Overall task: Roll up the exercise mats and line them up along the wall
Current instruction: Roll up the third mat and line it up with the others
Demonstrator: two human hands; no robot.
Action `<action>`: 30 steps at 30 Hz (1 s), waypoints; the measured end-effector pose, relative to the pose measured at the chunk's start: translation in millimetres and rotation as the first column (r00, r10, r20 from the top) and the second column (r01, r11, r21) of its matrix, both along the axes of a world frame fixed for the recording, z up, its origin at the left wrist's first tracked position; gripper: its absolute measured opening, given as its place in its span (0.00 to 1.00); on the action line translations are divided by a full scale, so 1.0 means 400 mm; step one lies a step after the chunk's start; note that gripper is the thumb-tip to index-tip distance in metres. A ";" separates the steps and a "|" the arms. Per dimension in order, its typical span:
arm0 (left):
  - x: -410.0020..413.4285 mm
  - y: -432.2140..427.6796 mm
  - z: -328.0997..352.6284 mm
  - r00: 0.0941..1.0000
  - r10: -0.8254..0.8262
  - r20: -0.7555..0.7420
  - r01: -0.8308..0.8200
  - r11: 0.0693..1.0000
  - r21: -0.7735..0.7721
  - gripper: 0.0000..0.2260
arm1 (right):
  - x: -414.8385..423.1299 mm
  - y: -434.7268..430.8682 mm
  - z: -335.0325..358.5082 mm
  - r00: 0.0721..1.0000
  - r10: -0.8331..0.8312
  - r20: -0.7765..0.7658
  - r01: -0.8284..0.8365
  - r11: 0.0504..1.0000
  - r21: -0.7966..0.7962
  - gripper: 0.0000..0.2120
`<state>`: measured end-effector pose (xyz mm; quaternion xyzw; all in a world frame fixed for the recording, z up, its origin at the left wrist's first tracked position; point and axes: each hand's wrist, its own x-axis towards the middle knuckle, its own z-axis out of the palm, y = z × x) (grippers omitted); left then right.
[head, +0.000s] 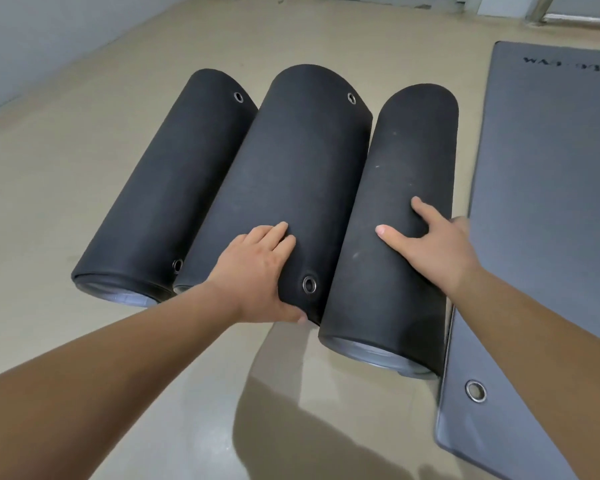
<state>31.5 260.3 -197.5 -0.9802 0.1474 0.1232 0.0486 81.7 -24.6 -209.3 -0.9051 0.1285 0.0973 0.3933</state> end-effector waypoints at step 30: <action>-0.041 0.128 -0.003 0.893 0.449 -0.014 -0.423 0.830 -0.364 0.45 | -0.030 0.040 -0.051 0.981 -0.124 -0.146 0.183 0.835 0.518 0.59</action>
